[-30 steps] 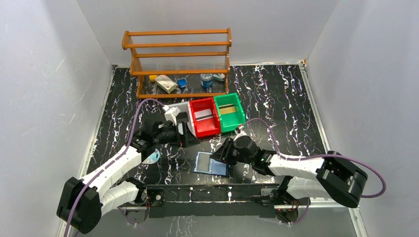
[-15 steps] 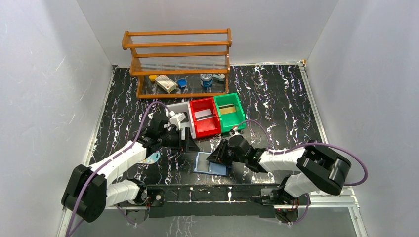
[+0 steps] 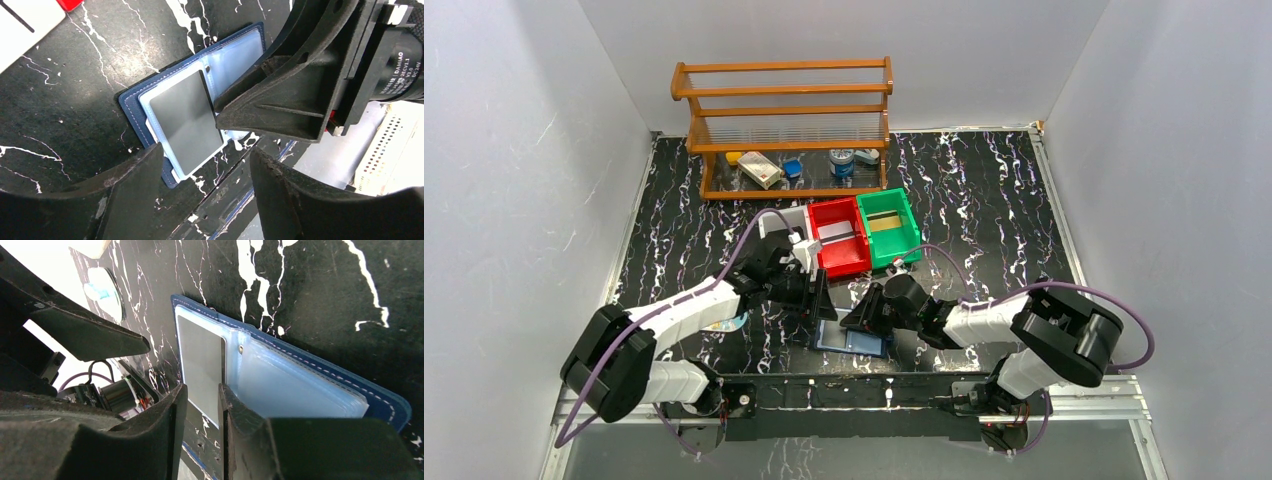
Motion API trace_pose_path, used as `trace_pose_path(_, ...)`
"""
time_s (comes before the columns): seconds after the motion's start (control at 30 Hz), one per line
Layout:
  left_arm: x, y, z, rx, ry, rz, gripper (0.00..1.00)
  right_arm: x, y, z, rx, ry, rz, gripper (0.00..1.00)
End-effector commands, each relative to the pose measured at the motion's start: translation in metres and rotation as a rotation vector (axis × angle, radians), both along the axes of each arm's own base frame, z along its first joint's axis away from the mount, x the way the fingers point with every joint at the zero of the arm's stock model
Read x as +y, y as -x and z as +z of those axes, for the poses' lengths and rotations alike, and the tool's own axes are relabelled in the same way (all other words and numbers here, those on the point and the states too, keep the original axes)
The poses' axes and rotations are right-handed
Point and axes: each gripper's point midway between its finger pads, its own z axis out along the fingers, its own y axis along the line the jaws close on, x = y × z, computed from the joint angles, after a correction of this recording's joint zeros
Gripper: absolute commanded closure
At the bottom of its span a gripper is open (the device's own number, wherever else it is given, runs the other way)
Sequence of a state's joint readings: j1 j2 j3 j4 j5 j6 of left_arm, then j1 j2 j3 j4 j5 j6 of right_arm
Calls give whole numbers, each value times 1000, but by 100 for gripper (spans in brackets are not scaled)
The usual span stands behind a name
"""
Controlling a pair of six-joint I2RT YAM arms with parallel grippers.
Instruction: Take the credit cards out of the card holder
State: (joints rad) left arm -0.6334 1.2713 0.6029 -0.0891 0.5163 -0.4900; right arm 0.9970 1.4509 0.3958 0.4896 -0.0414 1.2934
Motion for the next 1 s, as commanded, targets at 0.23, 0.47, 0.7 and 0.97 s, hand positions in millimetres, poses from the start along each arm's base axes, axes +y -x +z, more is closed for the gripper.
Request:
trace_pose_path(0.23, -4, 8, -8, 9, -35, -44, 52, 10, 1, 7, -5, -52, 18, 64)
trace_pose_path(0.47, -4, 11, -14, 17, -53, -53, 52, 6, -2, 15, -33, -29, 11, 63)
trace_pose_path(0.7, -4, 12, -24, 24, -98, -65, 52, 3, -4, 23, -55, -42, -2, 63)
trace_pose_path(0.97, -3, 16, -35, 53, -130, -71, 54, 5, 0, 11, -16, -33, 14, 63)
